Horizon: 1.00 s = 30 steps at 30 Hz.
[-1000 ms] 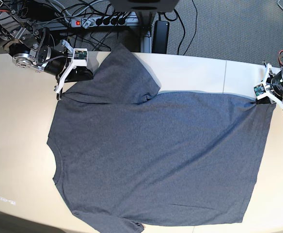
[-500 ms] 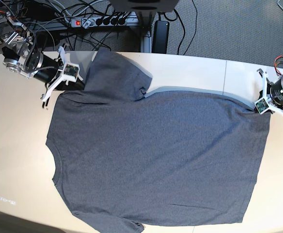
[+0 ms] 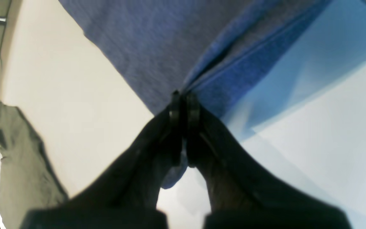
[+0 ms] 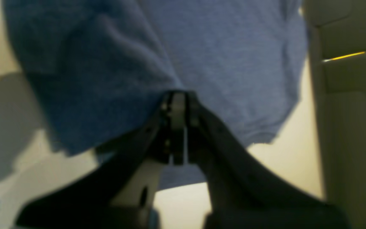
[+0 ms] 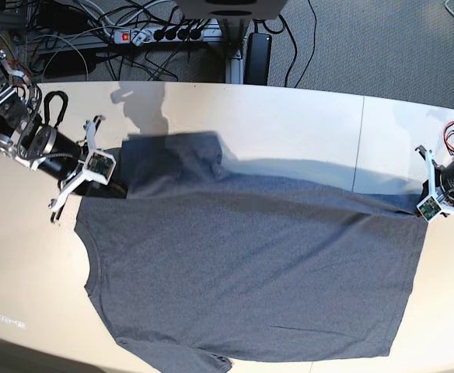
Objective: Fold the T-shirt properly
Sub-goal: 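Lift and pull the held shoulder edge across the shirt with both grippers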
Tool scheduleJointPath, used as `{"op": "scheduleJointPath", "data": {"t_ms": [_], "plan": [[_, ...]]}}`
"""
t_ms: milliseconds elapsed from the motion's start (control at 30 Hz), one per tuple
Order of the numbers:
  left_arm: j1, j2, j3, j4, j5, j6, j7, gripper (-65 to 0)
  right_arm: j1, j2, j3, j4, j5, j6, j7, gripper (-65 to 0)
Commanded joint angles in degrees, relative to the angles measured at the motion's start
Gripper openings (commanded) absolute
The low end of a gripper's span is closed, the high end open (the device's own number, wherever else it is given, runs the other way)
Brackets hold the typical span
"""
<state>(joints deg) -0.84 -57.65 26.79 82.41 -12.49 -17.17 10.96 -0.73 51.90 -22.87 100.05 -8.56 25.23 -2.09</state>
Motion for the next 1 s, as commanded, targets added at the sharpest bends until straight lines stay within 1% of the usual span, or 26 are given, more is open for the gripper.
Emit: {"op": "scheduleJointPath", "data": {"t_ms": [0, 133, 267, 467, 600, 667, 800, 867, 967], "plan": [[-1.1, -1.4, -0.7, 0.3, -0.1, 0.0, -0.3, -65.0, 2.0, 1.1, 0.7, 0.3, 1.0, 3.8, 0.5, -65.0], [-1.1, -1.4, -0.7, 0.2, -0.1, 0.0, -0.2, -65.0, 5.2, 0.7, 0.7, -1.9, 2.4, 3.8, 0.5, -65.0], [-1.2, -1.4, -0.7, 0.0, -0.1, 0.0, -0.2, -65.0, 7.9, -0.4, 0.6, -4.1, 3.5, 5.2, 0.5, -65.0], [-1.3, -1.4, -0.7, -0.1, 0.4, 0.0, -0.5, -65.0, 10.3, -2.3, 0.6, -8.0, 3.7, 5.3, 0.5, -65.0], [-1.4, -1.4, -0.7, -1.2, 1.7, 0.0, -2.2, -65.0, 10.8, -2.6, 0.6, -9.2, 3.7, 5.6, 0.5, -65.0], [-2.3, -1.0, -0.7, -3.0, 2.1, 0.0, -3.1, -65.0, 10.7, -2.6, 0.6, -9.5, 3.7, 5.6, 0.5, -65.0], [-6.3, 0.5, -0.7, -7.3, 2.0, -0.1, -3.1, -65.0, 10.8, -2.8, 0.6, -9.6, 3.6, 5.6, 0.5, -65.0], [-7.8, 1.2, -0.6, -8.8, 1.1, -0.7, -3.0, -65.0, 10.7, -3.2, 0.6, -9.7, 3.6, 5.7, 0.5, -65.0], [-8.7, 1.9, -0.5, -10.0, 0.6, -3.1, -3.0, -65.0, 10.8, -3.5, 0.6, -9.8, 3.6, 5.7, 0.5, -65.0]]}}
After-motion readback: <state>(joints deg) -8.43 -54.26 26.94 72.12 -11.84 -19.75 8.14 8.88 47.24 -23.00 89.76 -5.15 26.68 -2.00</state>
